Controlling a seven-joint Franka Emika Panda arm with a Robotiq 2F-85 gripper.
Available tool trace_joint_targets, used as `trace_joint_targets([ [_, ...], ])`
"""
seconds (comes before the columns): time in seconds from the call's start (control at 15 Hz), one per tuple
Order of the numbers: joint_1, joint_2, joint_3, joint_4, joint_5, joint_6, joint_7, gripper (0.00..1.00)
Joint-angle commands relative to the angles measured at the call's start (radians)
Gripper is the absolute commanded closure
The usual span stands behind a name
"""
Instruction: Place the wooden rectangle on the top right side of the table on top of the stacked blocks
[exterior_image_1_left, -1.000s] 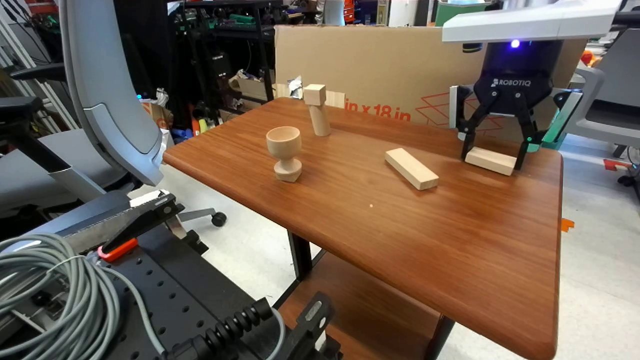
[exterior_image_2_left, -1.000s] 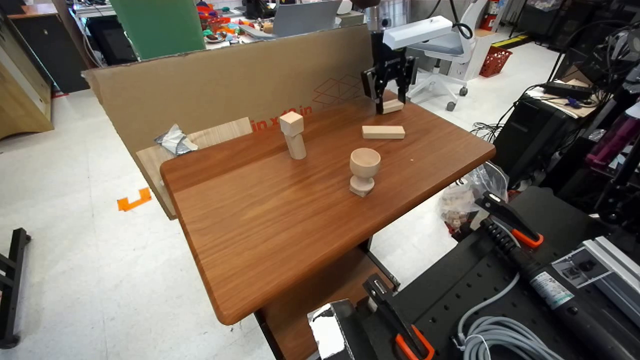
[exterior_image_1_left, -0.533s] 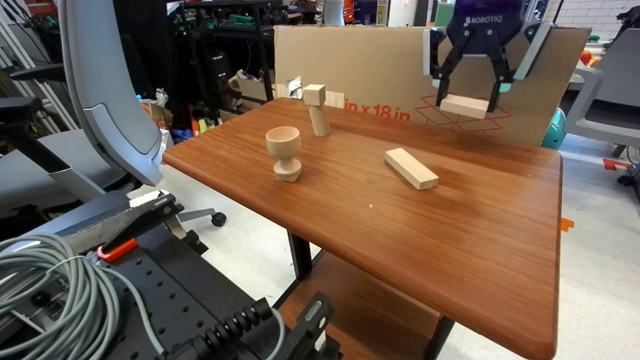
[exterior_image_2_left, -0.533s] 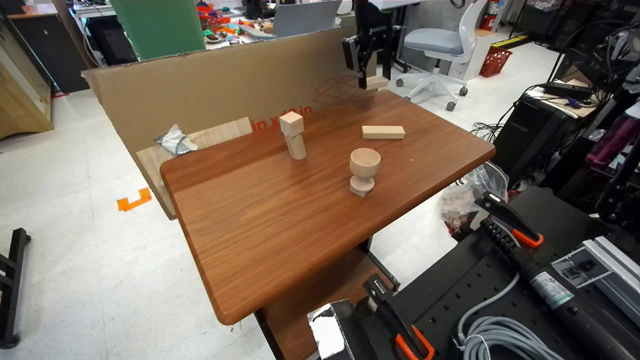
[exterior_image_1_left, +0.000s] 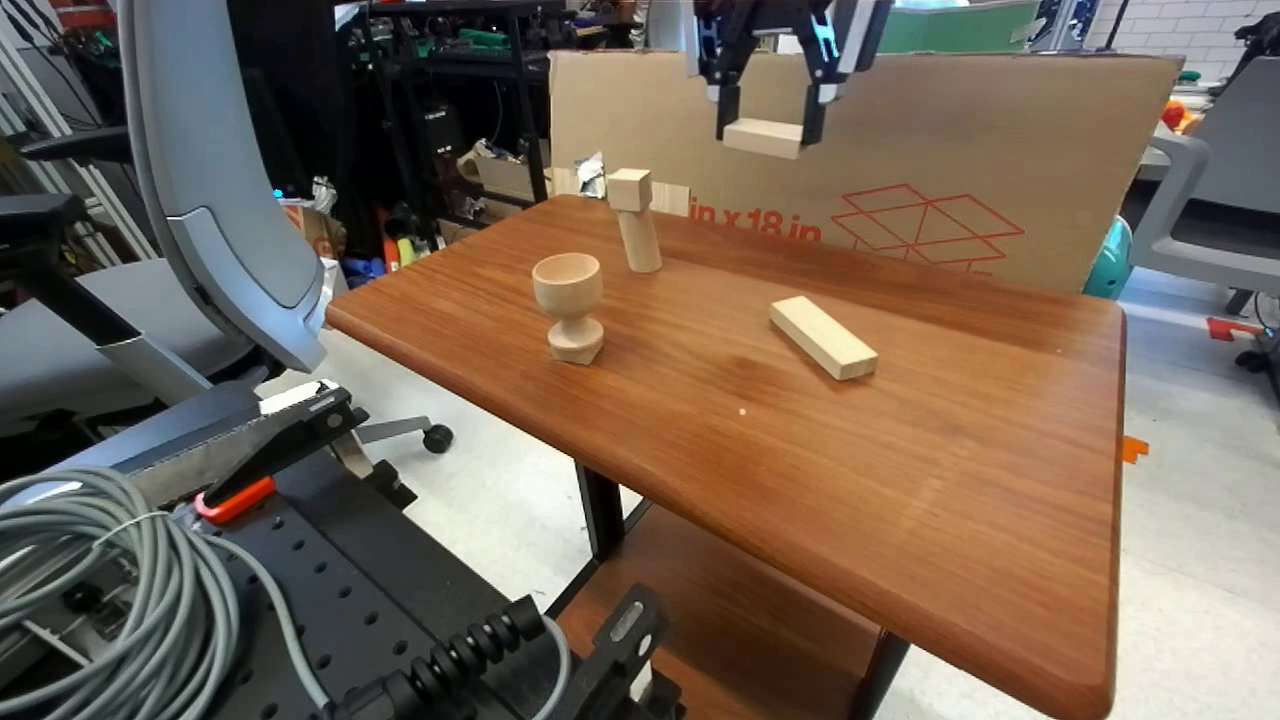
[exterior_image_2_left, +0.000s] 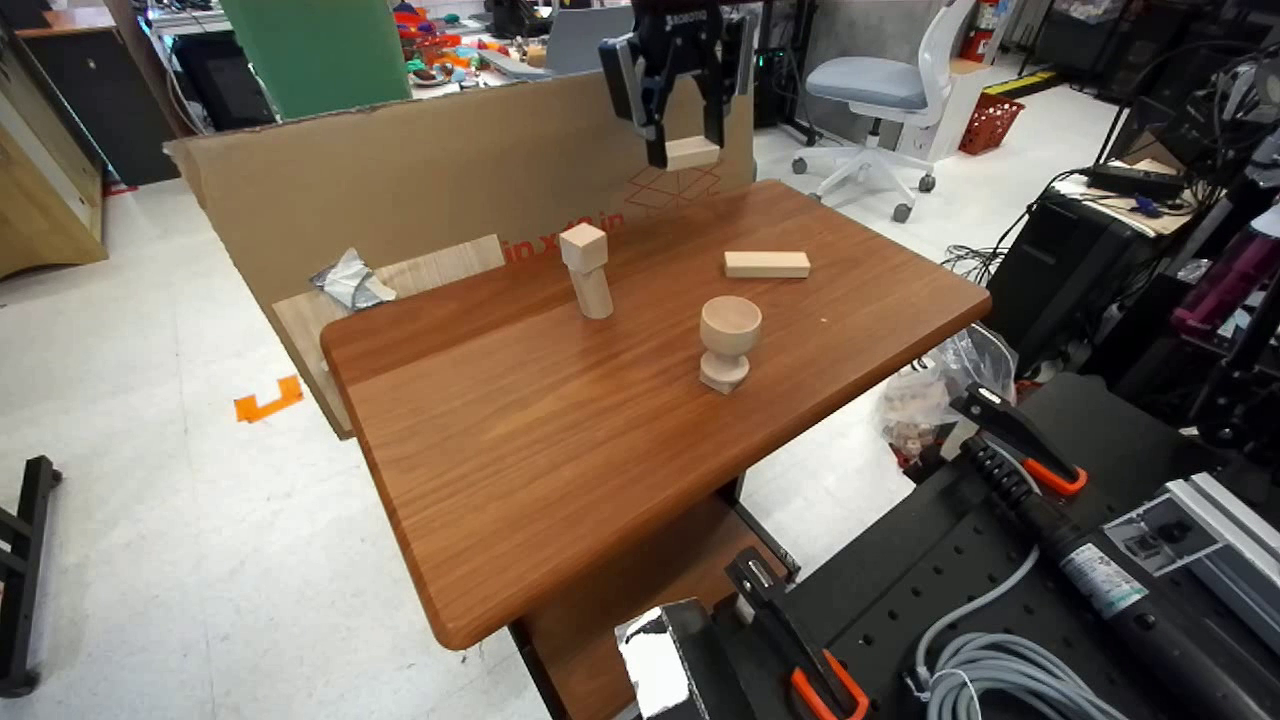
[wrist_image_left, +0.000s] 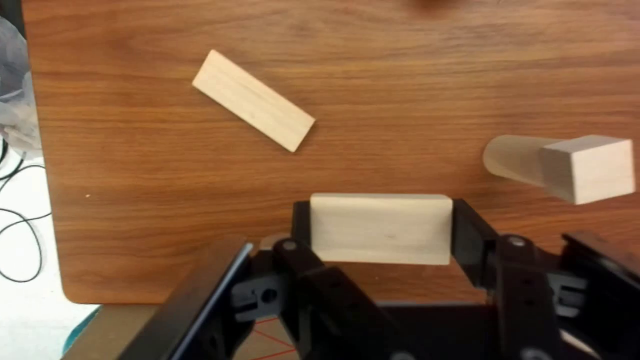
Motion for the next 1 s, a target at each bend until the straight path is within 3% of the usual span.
trace_joint_targets([
  [0.0, 0.035, -0.091, 0.018, -0.113, 0.000, 0.002, 0.037, 0.58],
  [0.4, 0.069, -0.152, 0.037, -0.174, 0.004, -0.003, 0.075, 0.58],
  [0.93, 0.096, -0.071, 0.045, -0.074, -0.034, -0.085, 0.055, 0.58],
])
